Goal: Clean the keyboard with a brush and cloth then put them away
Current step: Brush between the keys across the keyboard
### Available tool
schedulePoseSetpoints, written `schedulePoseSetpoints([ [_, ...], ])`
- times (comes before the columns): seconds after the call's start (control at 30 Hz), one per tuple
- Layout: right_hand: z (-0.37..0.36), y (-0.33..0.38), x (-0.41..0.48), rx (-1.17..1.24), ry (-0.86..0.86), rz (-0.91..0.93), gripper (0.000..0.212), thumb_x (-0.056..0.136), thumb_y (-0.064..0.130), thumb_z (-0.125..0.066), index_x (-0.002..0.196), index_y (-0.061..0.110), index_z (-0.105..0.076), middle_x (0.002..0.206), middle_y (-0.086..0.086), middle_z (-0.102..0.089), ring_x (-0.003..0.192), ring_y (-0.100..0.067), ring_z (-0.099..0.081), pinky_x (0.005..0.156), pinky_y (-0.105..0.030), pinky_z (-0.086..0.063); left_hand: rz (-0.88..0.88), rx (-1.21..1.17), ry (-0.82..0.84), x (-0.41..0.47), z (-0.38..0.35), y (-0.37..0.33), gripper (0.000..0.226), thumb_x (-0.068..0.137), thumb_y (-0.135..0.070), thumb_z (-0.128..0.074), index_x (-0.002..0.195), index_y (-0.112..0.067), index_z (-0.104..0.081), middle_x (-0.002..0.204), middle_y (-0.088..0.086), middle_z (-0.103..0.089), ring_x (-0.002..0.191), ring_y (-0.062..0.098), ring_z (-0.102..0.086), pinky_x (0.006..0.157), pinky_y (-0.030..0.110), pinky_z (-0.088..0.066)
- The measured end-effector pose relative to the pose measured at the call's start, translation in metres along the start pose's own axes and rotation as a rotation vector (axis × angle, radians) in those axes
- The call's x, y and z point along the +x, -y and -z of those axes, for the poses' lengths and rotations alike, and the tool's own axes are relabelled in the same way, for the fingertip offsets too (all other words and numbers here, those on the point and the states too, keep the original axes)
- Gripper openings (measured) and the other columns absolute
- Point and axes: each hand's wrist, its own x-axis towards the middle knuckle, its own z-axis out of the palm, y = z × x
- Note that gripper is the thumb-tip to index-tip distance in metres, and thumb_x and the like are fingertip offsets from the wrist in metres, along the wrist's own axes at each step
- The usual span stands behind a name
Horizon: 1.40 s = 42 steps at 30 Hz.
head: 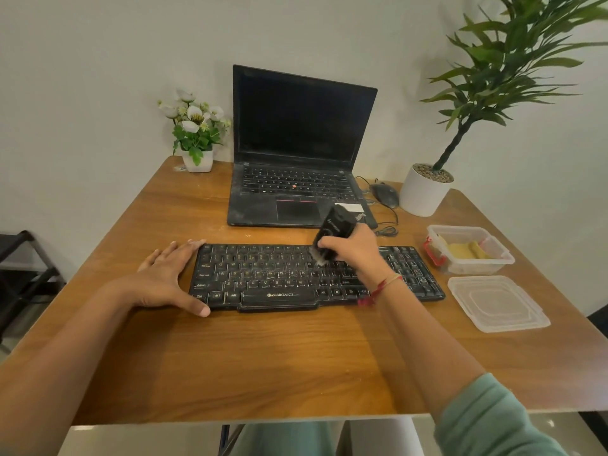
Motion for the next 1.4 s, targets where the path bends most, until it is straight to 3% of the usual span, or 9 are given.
schedulePoseSetpoints([
  [0.23,0.067,-0.032,0.025,-0.484,-0.356,0.056,0.019,0.066,0.027,-0.072,0.067,0.013,-0.058,0.071,-0.007,-0.065,0.071,-0.025,-0.064,0.058,-0.031,-0.053,0.001,-0.007,-0.002,0.0,-0.001,0.002,0.147,0.023,-0.086,-0.065,0.144,-0.045,0.008,0.158,-0.007,0.005,0.142,0.011,0.015,0.112,0.033,0.015],
  [0.33,0.049,-0.022,0.025,-0.392,-0.179,0.056,0.02,0.072,0.024,-0.074,0.077,0.018,-0.057,0.076,-0.001,-0.064,0.073,-0.018,-0.063,0.056,-0.025,-0.051,-0.001,-0.005,-0.001,0.001,-0.001,0.002,0.148,0.021,-0.088,-0.063,0.143,-0.046,0.009,0.158,-0.006,0.005,0.142,0.012,0.014,0.112,0.034,0.015],
  [0.47,0.035,-0.014,0.029,0.172,-0.002,-0.131,0.037,0.071,0.007,-0.078,0.1,0.013,-0.056,0.102,-0.007,-0.064,0.096,-0.023,-0.064,0.078,-0.036,-0.058,-0.004,-0.01,-0.003,0.001,-0.001,0.002,0.147,0.02,-0.089,-0.063,0.142,-0.048,0.009,0.158,-0.006,0.004,0.142,0.011,0.014,0.113,0.033,0.015],
  [0.73,0.076,-0.017,0.041,-0.457,-0.074,0.024,0.034,0.071,0.021,-0.076,0.099,0.008,-0.062,0.094,-0.008,-0.068,0.081,-0.019,-0.061,0.067,-0.028,-0.053,0.005,-0.01,0.004,0.0,0.0,0.0,0.147,0.021,-0.087,-0.064,0.143,-0.046,0.009,0.158,-0.006,0.006,0.142,0.01,0.015,0.113,0.033,0.015],
  [0.83,0.053,-0.004,0.031,-0.324,0.116,0.062,0.035,0.073,0.014,-0.076,0.101,0.014,-0.054,0.094,0.001,-0.06,0.083,-0.013,-0.056,0.061,-0.017,-0.047,0.004,-0.012,0.007,-0.001,0.0,-0.001,0.146,0.022,-0.086,-0.063,0.142,-0.047,0.01,0.158,-0.006,0.006,0.142,0.01,0.014,0.112,0.032,0.015],
  [1.0,0.044,-0.014,0.031,0.118,0.179,-0.099,0.036,0.071,0.004,-0.077,0.092,0.021,-0.053,0.108,-0.009,-0.064,0.097,-0.023,-0.064,0.078,-0.034,-0.057,-0.004,-0.01,-0.002,-0.001,0.0,0.0,0.149,0.018,-0.089,-0.062,0.143,-0.046,0.007,0.158,-0.006,0.004,0.142,0.011,0.014,0.113,0.033,0.014],
  [1.1,0.074,-0.028,0.041,-0.1,0.015,-0.104,0.038,0.071,0.009,-0.077,0.1,0.015,-0.054,0.099,-0.005,-0.063,0.089,-0.019,-0.063,0.075,-0.031,-0.056,-0.006,-0.006,-0.009,0.0,-0.001,0.001,0.15,0.018,-0.089,-0.062,0.144,-0.045,0.006,0.158,-0.006,0.003,0.143,0.011,0.013,0.114,0.034,0.014],
  [1.23,0.092,-0.031,0.04,-0.599,-0.23,0.011,0.022,0.07,0.025,-0.074,0.075,0.013,-0.056,0.077,-0.006,-0.064,0.078,-0.024,-0.064,0.059,-0.027,-0.046,-0.003,-0.003,0.003,0.0,-0.001,0.002,0.15,0.019,-0.089,-0.062,0.144,-0.045,0.008,0.158,-0.006,0.004,0.142,0.012,0.014,0.113,0.034,0.014],
  [1.4,0.04,-0.017,0.027,-0.62,-0.071,0.195,0.024,0.076,0.029,-0.072,0.073,0.022,-0.049,0.071,0.007,-0.056,0.065,-0.007,-0.055,0.051,-0.018,-0.04,0.0,-0.005,0.01,-0.001,0.001,-0.001,0.15,0.018,-0.09,-0.06,0.144,-0.044,0.009,0.157,-0.006,0.006,0.142,0.012,0.014,0.112,0.034,0.014],
])
